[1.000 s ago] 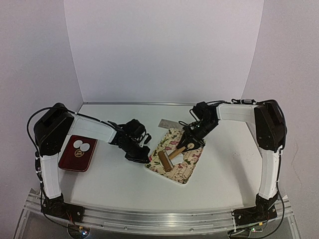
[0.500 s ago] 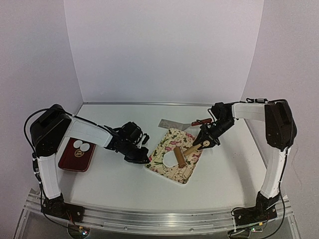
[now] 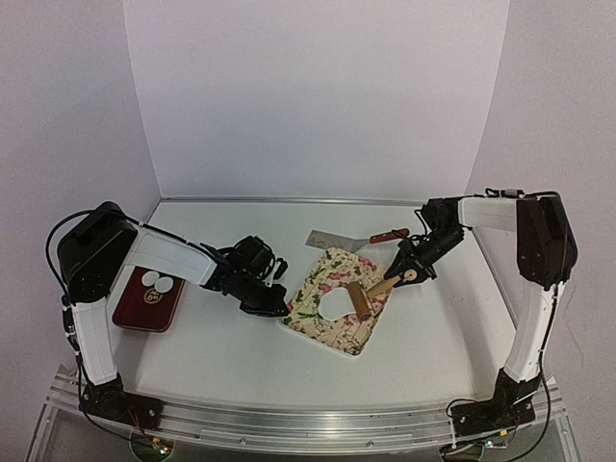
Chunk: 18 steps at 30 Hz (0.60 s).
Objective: Roll out the dumpling wrappers from the dough
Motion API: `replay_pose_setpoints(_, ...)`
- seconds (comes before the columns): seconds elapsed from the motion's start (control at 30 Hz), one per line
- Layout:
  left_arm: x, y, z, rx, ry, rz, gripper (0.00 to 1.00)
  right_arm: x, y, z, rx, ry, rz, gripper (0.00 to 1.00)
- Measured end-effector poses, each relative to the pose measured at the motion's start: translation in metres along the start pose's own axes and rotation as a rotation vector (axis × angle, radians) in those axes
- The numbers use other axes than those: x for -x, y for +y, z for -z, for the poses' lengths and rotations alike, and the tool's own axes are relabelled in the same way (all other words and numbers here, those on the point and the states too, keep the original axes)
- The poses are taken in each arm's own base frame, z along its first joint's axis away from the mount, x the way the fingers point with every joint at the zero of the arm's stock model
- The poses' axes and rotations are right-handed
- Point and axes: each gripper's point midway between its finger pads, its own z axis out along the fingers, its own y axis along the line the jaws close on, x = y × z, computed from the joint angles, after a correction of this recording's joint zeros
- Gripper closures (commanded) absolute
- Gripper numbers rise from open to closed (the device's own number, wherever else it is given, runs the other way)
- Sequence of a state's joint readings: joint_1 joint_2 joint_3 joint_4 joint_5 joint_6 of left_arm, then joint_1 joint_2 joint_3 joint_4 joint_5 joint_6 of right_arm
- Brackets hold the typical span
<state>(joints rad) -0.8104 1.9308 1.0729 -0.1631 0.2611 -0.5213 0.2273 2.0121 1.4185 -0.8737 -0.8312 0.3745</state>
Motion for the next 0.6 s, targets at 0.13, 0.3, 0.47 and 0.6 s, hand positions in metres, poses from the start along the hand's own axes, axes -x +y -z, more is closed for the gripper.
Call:
replay_pose_setpoints(0.13,0.0,0.0,0.0,-0.001,0.0,0.001,1.0,0.002,-0.003,0.003,0.002,-0.004,-0.008,1.0)
replay_pose_setpoints(0.3,0.0,0.0,0.0,-0.001,0.0,0.001,1.0,0.004,-0.008,0.01,0.003,-0.013,-0.025,1.0)
replay_pose_setpoints(0.47,0.001,-0.001,0.0,-0.005,0.0,0.001,1.0,0.006,-0.01,0.014,-0.011,-0.021,-0.031,1.0)
replay_pose_setpoints(0.6,0.002,-0.001,0.001,-0.005,-0.001,0.001,1.0,0.007,-0.011,0.019,-0.036,-0.038,-0.029,1.0)
